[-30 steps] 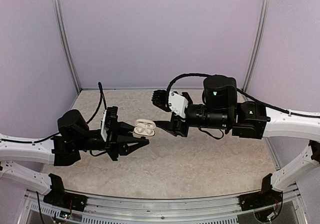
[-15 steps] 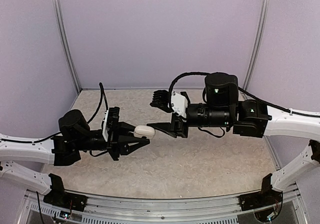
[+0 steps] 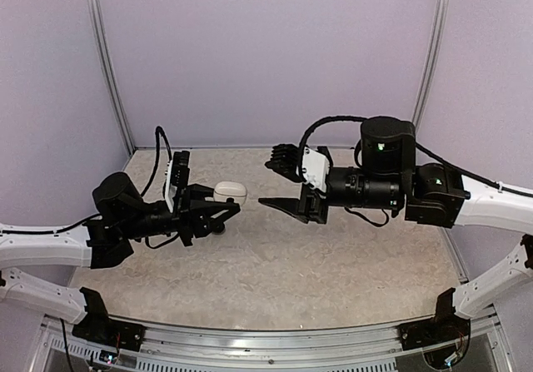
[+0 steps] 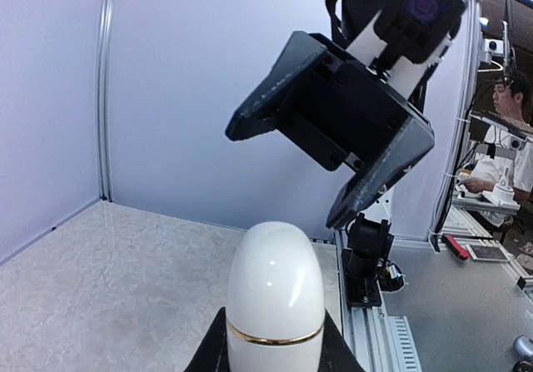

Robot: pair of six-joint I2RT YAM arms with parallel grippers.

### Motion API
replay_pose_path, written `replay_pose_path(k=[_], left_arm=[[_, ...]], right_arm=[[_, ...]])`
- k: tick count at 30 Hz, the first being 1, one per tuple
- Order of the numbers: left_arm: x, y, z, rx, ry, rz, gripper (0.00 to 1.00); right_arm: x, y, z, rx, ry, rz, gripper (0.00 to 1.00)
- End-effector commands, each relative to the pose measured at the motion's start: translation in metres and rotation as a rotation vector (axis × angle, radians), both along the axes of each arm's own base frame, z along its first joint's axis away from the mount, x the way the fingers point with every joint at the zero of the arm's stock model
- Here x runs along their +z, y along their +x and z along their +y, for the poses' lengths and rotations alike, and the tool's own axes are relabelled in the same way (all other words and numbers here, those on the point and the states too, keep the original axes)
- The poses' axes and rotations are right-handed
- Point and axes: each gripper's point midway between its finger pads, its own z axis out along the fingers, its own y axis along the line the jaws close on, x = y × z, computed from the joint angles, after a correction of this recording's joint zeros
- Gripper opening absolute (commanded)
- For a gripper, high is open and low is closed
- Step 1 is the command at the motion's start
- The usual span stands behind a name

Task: Insert the wireless bluetooth earbuds into the charging case
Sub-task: Close the charging case with the earbuds, then place the charging case with the earbuds at the center of the board.

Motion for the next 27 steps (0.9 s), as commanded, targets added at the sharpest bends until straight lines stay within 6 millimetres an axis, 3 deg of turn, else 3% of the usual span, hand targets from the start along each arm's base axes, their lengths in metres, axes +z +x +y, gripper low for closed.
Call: replay_pose_path(k=[1, 10, 14, 18, 21, 27], left_arm=[[0.017, 0.004, 0.000, -0.037, -0.048, 0.099, 0.00], [0.010, -0.010, -0.016, -0.187, 0.013, 0.176, 0.00], [0.005, -0.003, -0.018, -0.171, 0.022, 0.220, 0.00], [-0.017, 0.027, -0.018, -0.041, 0.091, 0.321, 0.00], [-0.046, 0.055, -0.014, 0.090, 0.180, 0.426, 0.00], [-0.101, 0.118, 0.013, 0.313, 0.312, 0.629, 0.00]], right_arm=[[-0.014, 0.004, -0.008, -0.021, -0.067, -0.044, 0.62], [-0.037, -0.011, 0.006, 0.065, -0.176, -0.145, 0.62], [-0.043, -0.012, 0.008, 0.053, -0.188, -0.130, 0.61], [-0.040, -0.009, 0.004, 0.019, -0.161, -0.094, 0.61], [-0.042, -0.006, -0.001, 0.003, -0.149, -0.069, 0.62], [-0.041, -0.001, -0.009, -0.035, -0.132, -0.042, 0.62]])
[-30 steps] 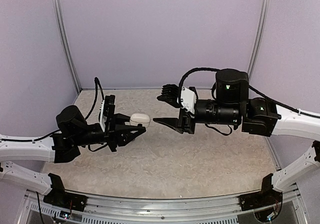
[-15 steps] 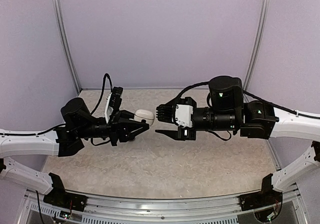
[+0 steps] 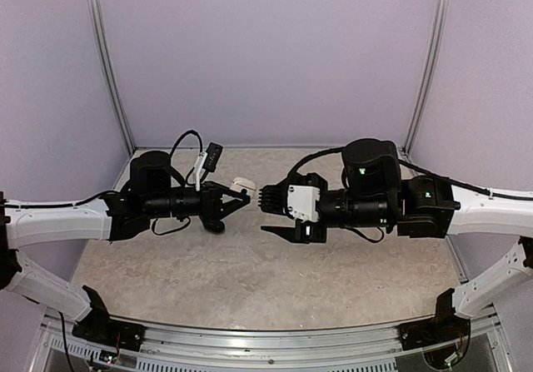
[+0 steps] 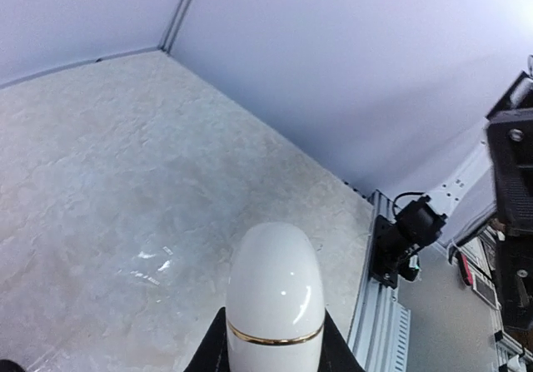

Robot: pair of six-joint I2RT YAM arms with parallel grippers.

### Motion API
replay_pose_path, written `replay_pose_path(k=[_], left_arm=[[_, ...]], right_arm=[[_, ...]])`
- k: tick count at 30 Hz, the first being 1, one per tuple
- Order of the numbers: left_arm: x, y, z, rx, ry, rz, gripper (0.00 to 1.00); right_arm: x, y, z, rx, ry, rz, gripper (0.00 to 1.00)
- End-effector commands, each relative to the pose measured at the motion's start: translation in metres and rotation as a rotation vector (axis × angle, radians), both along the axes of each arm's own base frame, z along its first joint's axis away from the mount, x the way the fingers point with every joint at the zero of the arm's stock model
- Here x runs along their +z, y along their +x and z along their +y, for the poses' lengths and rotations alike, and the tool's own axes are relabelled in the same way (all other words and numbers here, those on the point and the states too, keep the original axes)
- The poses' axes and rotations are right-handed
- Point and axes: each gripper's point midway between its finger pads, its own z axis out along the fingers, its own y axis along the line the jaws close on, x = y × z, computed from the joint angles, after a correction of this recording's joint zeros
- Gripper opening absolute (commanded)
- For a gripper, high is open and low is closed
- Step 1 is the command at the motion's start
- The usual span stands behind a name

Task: Insert the wireless bluetooth earbuds into the charging case
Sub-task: Place the charging case with the earbuds at the center of the board.

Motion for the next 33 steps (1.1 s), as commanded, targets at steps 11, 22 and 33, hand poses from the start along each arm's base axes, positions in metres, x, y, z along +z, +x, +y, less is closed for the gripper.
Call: replay_pose_path(k=[11, 22, 33], left_arm=[[-0.150, 0.111, 0.055, 0.298, 0.418, 0.470, 0.00], [-0.195, 0.145, 0.065, 0.327, 0.594, 0.564, 0.10], [-0.230, 0.154, 0.077, 0.324, 0.715, 0.615, 0.21]], right_arm=[[0.009, 0.005, -0.016, -0.068, 0.052, 0.044, 0.63], [0.005, 0.004, -0.014, -0.065, 0.050, 0.062, 0.63], [0.001, 0.007, -0.014, -0.076, 0.045, 0.061, 0.63]])
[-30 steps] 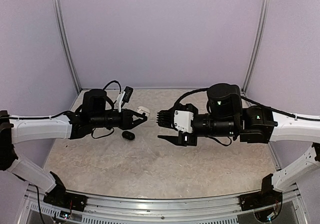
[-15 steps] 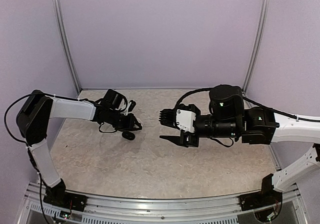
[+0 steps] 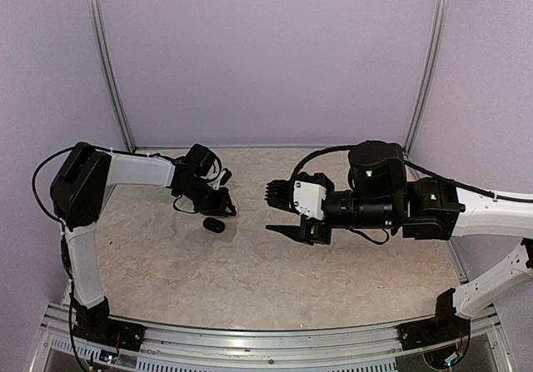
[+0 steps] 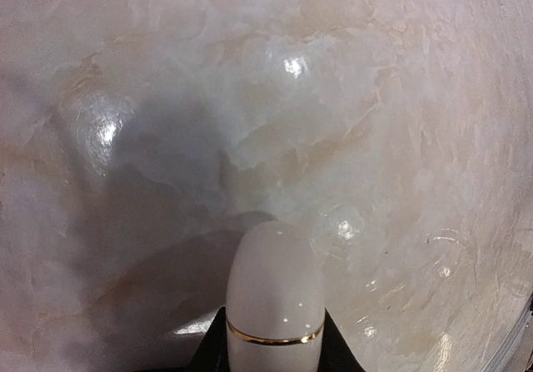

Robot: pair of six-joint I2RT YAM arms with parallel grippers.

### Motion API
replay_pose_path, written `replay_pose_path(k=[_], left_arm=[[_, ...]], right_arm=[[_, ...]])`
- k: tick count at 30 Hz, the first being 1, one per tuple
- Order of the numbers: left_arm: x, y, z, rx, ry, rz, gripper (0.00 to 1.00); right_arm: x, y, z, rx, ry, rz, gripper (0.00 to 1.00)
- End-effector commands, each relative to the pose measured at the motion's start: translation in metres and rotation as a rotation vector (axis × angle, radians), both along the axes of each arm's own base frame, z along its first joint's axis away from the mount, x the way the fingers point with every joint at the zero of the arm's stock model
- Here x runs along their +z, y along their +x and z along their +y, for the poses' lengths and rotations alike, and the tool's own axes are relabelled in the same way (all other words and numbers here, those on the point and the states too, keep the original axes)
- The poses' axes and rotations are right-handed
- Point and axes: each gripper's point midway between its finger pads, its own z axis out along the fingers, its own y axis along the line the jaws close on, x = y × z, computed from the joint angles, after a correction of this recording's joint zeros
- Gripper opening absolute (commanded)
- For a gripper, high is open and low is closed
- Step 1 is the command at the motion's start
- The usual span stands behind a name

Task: Insert the wireless bluetooth earbuds into the charging case
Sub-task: Place the charging case with the earbuds at the center of the board.

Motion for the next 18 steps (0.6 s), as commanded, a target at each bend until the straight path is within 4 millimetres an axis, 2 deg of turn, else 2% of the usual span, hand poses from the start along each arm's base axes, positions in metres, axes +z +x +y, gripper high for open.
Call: replay_pose_path(k=[1, 8, 12, 15, 18], left_arm=[[-0.014, 0.002, 0.012, -0.005, 0.073, 0.027, 0.22], [-0.020, 0.002, 0.023, 0.011, 0.136, 0.025, 0.47], [-0.008, 0.008, 0.026, 0.026, 0.148, -0.010, 0.58], [0.010, 0.014, 0.027, 0.035, 0.152, -0.056, 0.70], [0.029, 0.020, 0.031, 0.044, 0.168, -0.102, 0.90]], right_arm=[[0.004, 0.003, -0.003, -0.017, 0.022, -0.002, 0.63], [0.004, 0.003, -0.005, -0.019, 0.027, 0.002, 0.64], [0.006, 0.004, -0.006, -0.023, 0.040, 0.008, 0.64], [0.005, 0.005, -0.007, -0.028, 0.048, 0.017, 0.64], [0.007, 0.007, -0.009, -0.035, 0.064, 0.029, 0.64]])
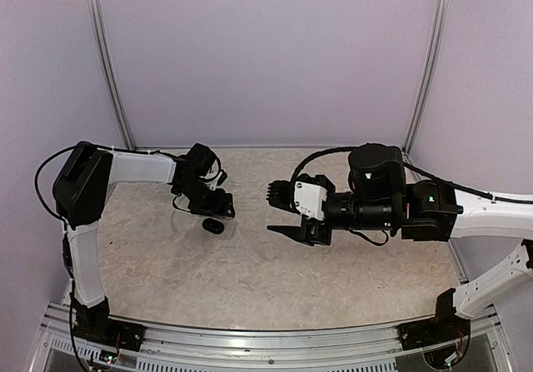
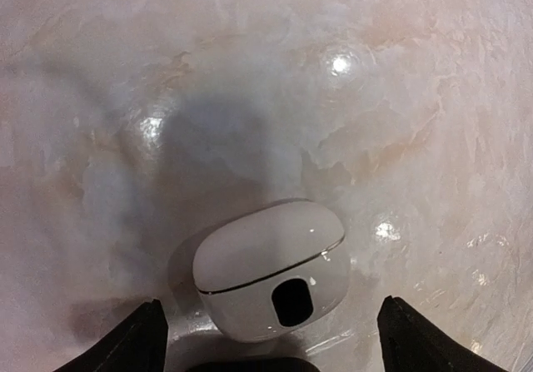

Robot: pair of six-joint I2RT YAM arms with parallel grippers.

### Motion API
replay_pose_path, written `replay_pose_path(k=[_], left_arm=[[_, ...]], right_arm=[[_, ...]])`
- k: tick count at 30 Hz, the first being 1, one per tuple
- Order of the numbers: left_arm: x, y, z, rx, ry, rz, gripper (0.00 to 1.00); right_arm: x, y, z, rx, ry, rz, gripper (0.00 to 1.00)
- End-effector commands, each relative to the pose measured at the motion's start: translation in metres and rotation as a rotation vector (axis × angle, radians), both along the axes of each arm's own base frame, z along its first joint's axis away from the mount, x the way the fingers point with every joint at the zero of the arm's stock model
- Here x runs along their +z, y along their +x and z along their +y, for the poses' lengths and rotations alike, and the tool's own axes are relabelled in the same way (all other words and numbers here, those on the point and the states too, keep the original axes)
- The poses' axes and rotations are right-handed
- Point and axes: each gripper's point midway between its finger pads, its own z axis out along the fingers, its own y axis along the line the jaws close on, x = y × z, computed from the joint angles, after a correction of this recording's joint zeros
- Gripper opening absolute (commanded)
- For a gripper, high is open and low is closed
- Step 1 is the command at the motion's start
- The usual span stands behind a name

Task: Insert the wireless bluetooth earbuds into the charging case
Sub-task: Place the charging case with the earbuds at the center of the board, then reset both arms

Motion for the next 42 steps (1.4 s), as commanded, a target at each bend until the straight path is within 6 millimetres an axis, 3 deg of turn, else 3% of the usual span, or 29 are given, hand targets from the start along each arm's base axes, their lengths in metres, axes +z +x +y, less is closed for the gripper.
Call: replay_pose_path(k=[1, 6, 10, 15, 19, 22, 23, 26, 31, 37, 42], left_arm=[[0.038, 0.013, 0.012, 0.020, 0.045, -0.094, 0.97], [0.081, 0.021, 0.015, 0.028, 0.039, -0.202, 0.99], [0.129, 0.028, 0.022, 0.042, 0.049, -0.342, 0.99], [0.185, 0.039, 0.052, 0.156, 0.119, -0.551, 0.99], [0.230, 0.034, 0.074, 0.269, 0.073, -0.694, 0.99], [0.236, 0.026, 0.084, 0.313, 0.025, -0.742, 0.99], [0.248, 0.022, 0.088, 0.338, -0.004, -0.780, 0.99], [0.256, 0.009, 0.099, 0.388, -0.053, -0.836, 0.99], [0.248, -0.010, 0.125, 0.507, -0.067, -0.886, 0.99], [0.203, -0.027, 0.142, 0.592, -0.009, -0.828, 0.99], [0.169, -0.041, 0.133, 0.594, 0.014, -0.799, 0.99]], right_arm=[[0.014, 0.005, -0.008, -0.023, 0.067, 0.019, 0.64], [0.019, 0.017, -0.017, -0.050, 0.115, 0.052, 0.64], [0.020, 0.037, -0.029, -0.093, 0.165, 0.111, 0.64], [0.017, 0.074, -0.050, -0.194, 0.232, 0.188, 0.65], [0.008, 0.104, -0.072, -0.285, 0.287, 0.265, 0.67], [-0.005, 0.127, -0.092, -0.370, 0.316, 0.324, 0.69], [-0.012, 0.136, -0.100, -0.405, 0.319, 0.345, 0.71], [-0.036, 0.157, -0.122, -0.491, 0.325, 0.419, 0.76], [-0.072, 0.176, -0.158, -0.625, 0.384, 0.528, 0.88], [-0.114, 0.181, -0.192, -0.754, 0.426, 0.605, 1.00], [-0.141, 0.182, -0.217, -0.874, 0.444, 0.633, 1.00]])
